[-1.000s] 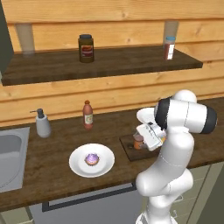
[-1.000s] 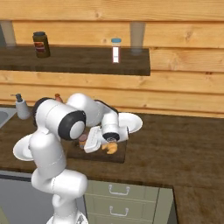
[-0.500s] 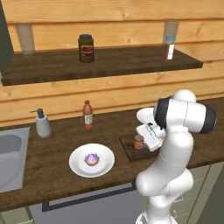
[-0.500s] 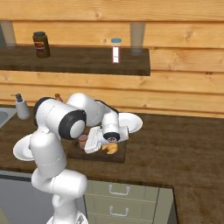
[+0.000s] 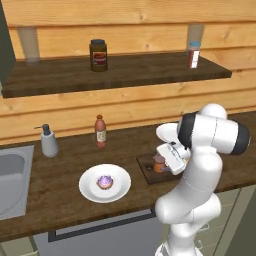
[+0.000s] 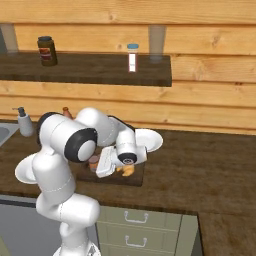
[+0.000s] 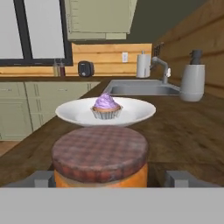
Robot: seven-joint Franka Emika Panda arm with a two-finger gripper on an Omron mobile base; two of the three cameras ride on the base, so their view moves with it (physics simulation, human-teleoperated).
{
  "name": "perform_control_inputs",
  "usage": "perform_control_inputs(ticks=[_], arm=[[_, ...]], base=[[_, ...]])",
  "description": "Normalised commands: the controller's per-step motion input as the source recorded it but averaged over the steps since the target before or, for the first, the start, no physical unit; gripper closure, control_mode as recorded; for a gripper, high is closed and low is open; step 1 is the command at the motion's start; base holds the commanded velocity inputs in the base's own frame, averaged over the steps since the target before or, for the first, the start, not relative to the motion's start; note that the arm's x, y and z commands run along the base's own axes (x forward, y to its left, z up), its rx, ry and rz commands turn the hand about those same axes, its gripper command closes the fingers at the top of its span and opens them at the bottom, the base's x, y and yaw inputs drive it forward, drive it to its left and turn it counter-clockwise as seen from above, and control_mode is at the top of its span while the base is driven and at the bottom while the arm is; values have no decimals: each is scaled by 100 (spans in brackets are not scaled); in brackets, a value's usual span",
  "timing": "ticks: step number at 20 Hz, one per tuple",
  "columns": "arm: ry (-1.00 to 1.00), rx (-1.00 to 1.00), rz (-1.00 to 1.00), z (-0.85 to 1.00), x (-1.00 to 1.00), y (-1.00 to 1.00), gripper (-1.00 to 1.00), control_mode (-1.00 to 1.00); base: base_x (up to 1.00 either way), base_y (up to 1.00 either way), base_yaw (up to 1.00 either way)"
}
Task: From the different types of pastries on the counter, select a croissant and place it on the cutting board. Then retrieve a jar of jam from the cabinet and place it alongside the croissant on the cutting board.
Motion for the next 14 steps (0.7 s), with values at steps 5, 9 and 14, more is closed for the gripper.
perform_control_inputs(ticks=[5, 9, 14], arm=[[0, 0, 0, 3, -4, -2, -100, -100], [1, 0, 2, 11, -1, -8, -100, -100], [4, 0, 3, 0, -1, -42, -100, -100]], base=[[0, 0, 0], [0, 0, 0], [0, 0, 0]])
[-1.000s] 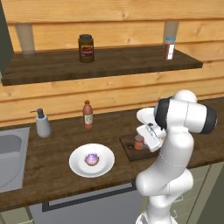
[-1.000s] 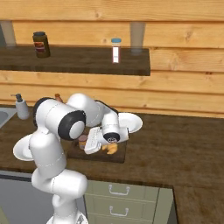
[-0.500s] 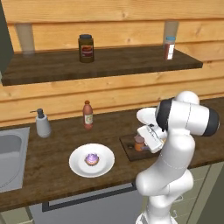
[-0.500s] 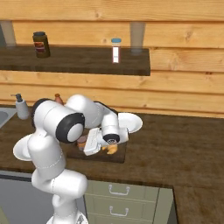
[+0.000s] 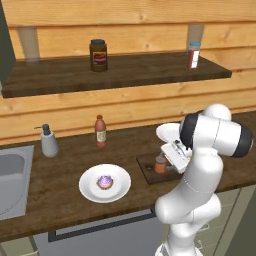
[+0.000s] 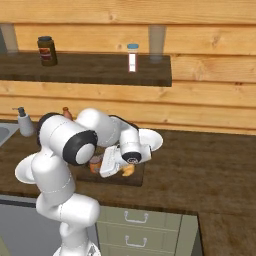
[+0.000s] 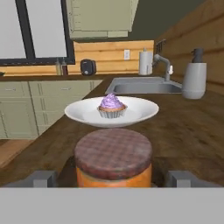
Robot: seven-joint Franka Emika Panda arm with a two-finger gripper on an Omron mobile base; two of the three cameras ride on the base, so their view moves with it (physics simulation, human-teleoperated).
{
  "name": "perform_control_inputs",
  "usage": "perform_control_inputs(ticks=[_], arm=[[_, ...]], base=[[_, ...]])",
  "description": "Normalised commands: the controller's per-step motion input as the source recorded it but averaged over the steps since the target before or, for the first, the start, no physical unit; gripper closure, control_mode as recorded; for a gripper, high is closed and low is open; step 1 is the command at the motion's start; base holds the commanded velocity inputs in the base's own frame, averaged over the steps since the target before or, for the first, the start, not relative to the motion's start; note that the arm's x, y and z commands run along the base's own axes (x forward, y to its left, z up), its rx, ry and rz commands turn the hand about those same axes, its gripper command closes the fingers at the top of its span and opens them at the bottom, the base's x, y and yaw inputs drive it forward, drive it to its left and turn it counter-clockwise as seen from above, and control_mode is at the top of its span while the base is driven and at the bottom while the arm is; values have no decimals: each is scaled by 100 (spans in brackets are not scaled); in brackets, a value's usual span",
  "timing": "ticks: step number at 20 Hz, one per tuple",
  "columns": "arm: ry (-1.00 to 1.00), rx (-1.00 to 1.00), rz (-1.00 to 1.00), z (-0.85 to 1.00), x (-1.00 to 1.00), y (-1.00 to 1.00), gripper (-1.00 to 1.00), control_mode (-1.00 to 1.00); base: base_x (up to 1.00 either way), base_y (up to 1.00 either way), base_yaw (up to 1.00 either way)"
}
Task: From the different types of pastries on the counter, select a croissant and place it on the cutting board. Then retrieve a jar of jam from the cabinet and place it alongside the croissant on the cutting board.
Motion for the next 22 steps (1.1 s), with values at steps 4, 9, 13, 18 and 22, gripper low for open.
perform_control_inputs(ticks=[4, 9, 13, 18, 22], arm=[[0, 0, 0, 8, -7, -53, -100, -100], [-10, 0, 0, 54, -55, -16, -100, -100], [-14, 0, -1, 86, -73, 0, -100, -100], [-10, 0, -3, 99, -60, 0, -100, -100], [-4, -1, -2, 100, -55, 0, -100, -100]], base=[[0, 0, 0], [0, 0, 0], [0, 0, 0], [0, 0, 0], [0, 0, 0]])
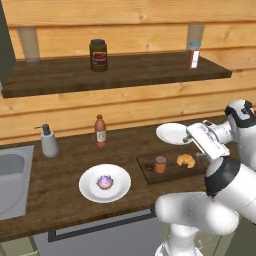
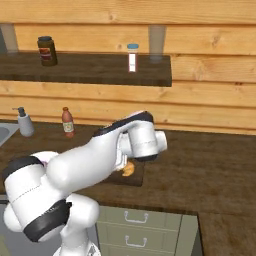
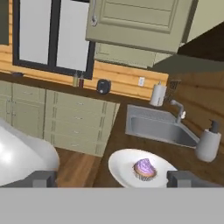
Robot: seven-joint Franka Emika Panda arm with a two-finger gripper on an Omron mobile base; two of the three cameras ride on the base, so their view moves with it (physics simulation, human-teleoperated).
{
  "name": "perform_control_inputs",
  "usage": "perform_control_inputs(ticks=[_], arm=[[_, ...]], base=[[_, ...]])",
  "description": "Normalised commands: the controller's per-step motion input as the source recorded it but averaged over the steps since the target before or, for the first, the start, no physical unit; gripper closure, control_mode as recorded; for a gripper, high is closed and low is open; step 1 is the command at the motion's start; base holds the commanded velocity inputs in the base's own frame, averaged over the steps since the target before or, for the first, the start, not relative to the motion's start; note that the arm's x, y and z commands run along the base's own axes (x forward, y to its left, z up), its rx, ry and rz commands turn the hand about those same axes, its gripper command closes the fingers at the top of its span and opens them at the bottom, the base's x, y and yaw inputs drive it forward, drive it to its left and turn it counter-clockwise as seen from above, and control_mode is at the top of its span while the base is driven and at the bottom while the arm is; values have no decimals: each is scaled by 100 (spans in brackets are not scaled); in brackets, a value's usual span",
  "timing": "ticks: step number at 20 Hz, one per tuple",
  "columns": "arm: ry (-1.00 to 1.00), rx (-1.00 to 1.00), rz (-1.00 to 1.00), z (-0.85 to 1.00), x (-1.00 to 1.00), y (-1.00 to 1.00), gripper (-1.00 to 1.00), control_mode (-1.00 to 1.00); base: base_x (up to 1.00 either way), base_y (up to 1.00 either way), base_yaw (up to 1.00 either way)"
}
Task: From the different types of pastries on the counter, select a croissant and place it on the cutting board. Then retrieve a jar of jam from the cabinet and place it alongside the croissant on the cutting board.
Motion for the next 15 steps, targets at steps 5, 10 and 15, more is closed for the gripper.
perform_control_inputs(ticks=[5, 10, 15], arm=[[-2, -2, -2, 100, -58, 0, -100, -100], [-1, 0, -2, 88, -72, 0, -100, -100], [-3, -1, 0, 77, -65, 0, -100, -100]], base=[[0, 0, 0], [0, 0, 0], [0, 0, 0]])
